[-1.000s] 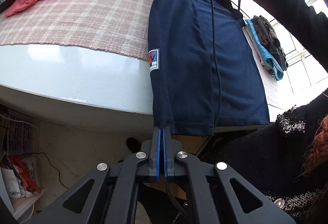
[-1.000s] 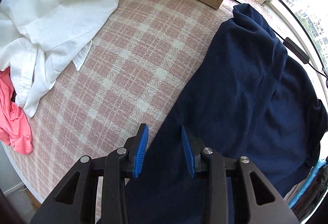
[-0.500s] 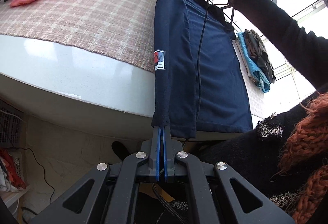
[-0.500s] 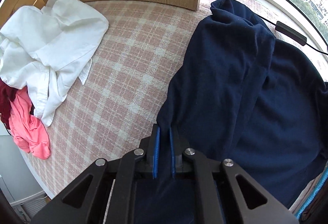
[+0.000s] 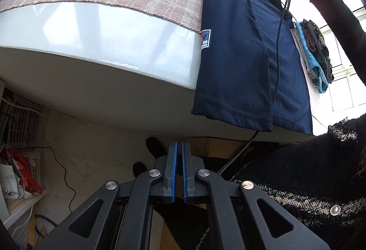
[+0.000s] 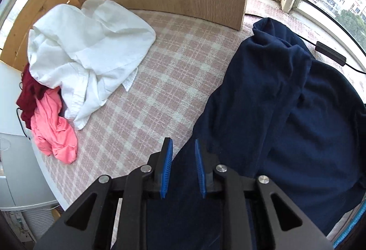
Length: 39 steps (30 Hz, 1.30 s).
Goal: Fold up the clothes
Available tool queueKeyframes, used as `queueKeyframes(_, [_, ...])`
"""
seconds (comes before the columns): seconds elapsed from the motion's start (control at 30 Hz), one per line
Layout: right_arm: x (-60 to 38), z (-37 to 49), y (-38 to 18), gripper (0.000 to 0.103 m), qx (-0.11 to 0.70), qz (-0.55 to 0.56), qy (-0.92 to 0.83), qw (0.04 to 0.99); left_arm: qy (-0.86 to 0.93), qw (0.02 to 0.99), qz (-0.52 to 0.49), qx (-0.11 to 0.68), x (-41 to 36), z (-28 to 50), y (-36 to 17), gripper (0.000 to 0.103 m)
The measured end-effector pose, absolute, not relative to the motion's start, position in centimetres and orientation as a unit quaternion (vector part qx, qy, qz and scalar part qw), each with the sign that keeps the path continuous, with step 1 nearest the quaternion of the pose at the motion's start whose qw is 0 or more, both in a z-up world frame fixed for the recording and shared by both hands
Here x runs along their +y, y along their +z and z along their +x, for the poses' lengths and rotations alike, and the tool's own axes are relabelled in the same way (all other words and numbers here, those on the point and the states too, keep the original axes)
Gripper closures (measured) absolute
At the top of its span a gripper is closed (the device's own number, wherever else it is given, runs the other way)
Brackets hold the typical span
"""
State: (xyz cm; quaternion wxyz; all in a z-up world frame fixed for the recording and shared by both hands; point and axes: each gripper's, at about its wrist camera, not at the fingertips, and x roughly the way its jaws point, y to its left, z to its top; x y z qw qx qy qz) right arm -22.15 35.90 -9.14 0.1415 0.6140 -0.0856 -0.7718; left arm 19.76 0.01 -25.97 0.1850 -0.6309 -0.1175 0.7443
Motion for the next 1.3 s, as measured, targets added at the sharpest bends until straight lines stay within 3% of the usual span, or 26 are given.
queueKeyframes(0.1, [40.0,-20.1,-3.3,0.083,-0.159,0.563,-0.791,0.179,0.757,0.183,-0.617,-0.114,-1.4,20.6,-23.6,0.101])
queueKeyframes(0.17, [41.1,-20.0,-1.5,0.077,-0.163,0.536,-0.811,0.171,0.768,0.19,-0.602,-0.106,-1.9,20.7,-22.0,0.101])
queueKeyframes(0.23, [42.8,-18.6,-0.4,0.059,-0.165,0.512,-0.828,0.157,0.778,0.205,-0.586,-0.091,-1.7,20.3,-20.7,0.096])
queueKeyframes(0.27, [44.1,-17.0,-0.3,0.058,-0.165,0.503,-0.835,0.146,0.781,0.217,-0.58,-0.085,-1.3,19.9,-20.4,0.095])
queueKeyframes(0.47, [50.0,-6.7,-5.4,0.059,-0.167,0.503,-0.846,0.052,0.772,0.296,-0.561,-0.025,3.9,17.8,-21.1,0.095])
queueKeyframes(0.57, [51.3,-0.1,-8.2,0.069,-0.162,0.513,-0.843,0.016,0.764,0.325,-0.557,-0.007,6.2,17.2,-22.0,0.095])
queueKeyframes(0.77, [52.5,9.2,-16.5,0.07,-0.208,0.561,-0.801,-0.027,0.748,0.359,-0.558,0.02,10.0,16.6,-23.9,0.095])
queueKeyframes(0.93, [50.5,12.6,-21.5,0.07,-0.196,0.606,-0.77,-0.039,0.74,0.366,-0.563,0.027,11.2,16.6,-24.1,0.095])
queueKeyframes(1.0, [49.1,12.6,-21.5,0.07,-0.217,0.604,-0.767,-0.005,0.747,0.367,-0.552,0.036,11.1,17.0,-23.2,0.095])
queueKeyframes(1.2, [43.0,4.0,-17.6,0.069,-0.164,0.56,-0.809,0.069,0.756,0.363,-0.544,0.029,11.9,17.8,-21.6,0.094])
queueKeyframes(1.3, [42.1,-2.9,-16.2,0.069,-0.149,0.553,-0.816,0.078,0.765,0.35,-0.539,0.027,13.4,18.2,-21.7,0.087])
